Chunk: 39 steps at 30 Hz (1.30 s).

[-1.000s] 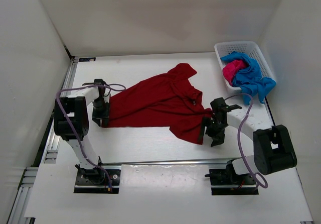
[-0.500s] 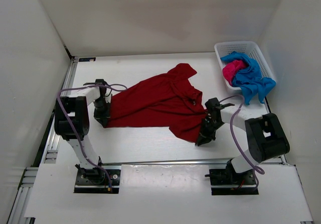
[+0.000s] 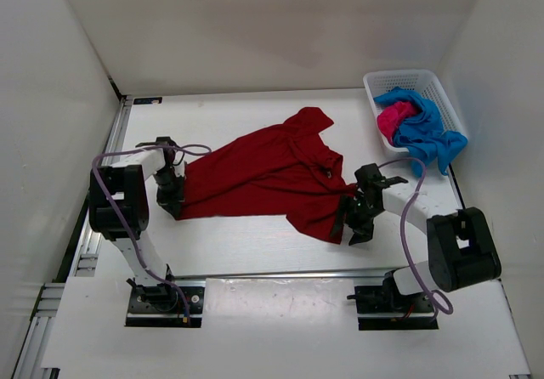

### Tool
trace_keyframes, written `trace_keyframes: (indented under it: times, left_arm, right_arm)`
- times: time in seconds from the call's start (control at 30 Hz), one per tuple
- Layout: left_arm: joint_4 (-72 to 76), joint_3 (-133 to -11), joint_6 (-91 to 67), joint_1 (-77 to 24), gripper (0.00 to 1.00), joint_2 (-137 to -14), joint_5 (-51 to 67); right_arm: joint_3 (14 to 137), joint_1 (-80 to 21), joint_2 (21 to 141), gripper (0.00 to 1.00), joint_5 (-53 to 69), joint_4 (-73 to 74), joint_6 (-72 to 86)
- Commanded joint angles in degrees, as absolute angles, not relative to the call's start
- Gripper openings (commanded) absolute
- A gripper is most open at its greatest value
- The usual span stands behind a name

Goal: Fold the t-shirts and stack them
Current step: Flatten out the tshirt

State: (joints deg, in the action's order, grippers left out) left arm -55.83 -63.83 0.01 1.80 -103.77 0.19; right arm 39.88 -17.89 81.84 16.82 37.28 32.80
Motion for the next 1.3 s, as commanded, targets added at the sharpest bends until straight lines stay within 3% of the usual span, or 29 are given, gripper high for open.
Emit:
trace_keyframes:
  times: [0.0,0.23,0.4,0.43,0.53,0.77,0.87,0.9,1.0,1.03,1.07,1.1,1.17,1.23,1.27]
  left_arm:
    - [-56.34,-62.41,0.0,1.5,0.1,-100.28,1.32]
    - [-56.34,-61.79,0.0,1.49,0.1,-99.23,0.79]
    - [-56.34,-61.26,0.0,1.49,0.1,-97.47,0.26]
    - [-56.34,-61.26,0.0,1.49,0.1,-97.47,0.26]
    - [-56.34,-60.12,0.0,1.49,0.1,-97.47,0.26]
    - [-56.86,-64.58,0.0,1.49,0.1,-97.81,-0.87]
    - [-62.37,-82.21,0.0,0.97,0.1,-102.9,-0.88]
    - [-64.49,-96.27,0.0,0.97,0.1,-106.84,-0.88]
    - [-72.04,-122.52,0.0,0.97,0.1,-113.53,-1.75]
    - [-72.77,-138.96,0.0,0.97,0.1,-116.95,-3.06]
    - [-72.25,-143.83,0.0,0.97,0.1,-116.98,-6.12]
    - [-70.24,-144.92,0.0,0.97,0.1,-115.85,-7.72]
    - [-57.53,-129.8,0.0,0.97,0.1,-104.99,-10.45]
    - [-50.83,-118.09,0.0,0.97,0.1,-97.68,-10.03]
    - [-50.1,-112.29,0.0,0.97,0.1,-94.17,-9.32]
  right_arm:
    - [39.81,-17.93,79.37,0.71,10.03,38.23,31.11]
    - [43.42,-18.54,87.62,0.69,8.43,34.46,33.22]
    - [42.36,-21.62,91.58,0.42,10.63,31.56,33.22]
    - [42.36,-22.32,92.37,0.26,10.63,31.55,33.74]
    - [41.84,-21.72,93.86,0.0,9.85,30.41,34.27]
    - [49.02,-15.21,93.34,0.0,11.95,30.75,31.48]
    - [68.4,-11.87,97.54,0.0,12.48,36.63,28.67]
    - [83.08,-10.39,100.86,0.0,12.48,39.09,27.96]
    - [108.9,-7.31,107.98,0.0,13.53,50.42,26.11]
    - [124.3,-6.51,109.15,0.0,13.54,52.71,26.1]
    - [129.85,-5.63,109.16,0.0,14.32,54.91,26.1]
    - [133.12,-4.15,107.77,0.0,14.33,54.93,26.8]
    - [129.32,-3.52,102.6,0.0,13.63,51.36,26.81]
    - [119.23,-2.81,91.62,0.0,12.31,46.96,26.02]
    - [108.13,-2.81,88.01,0.0,12.3,43.19,25.32]
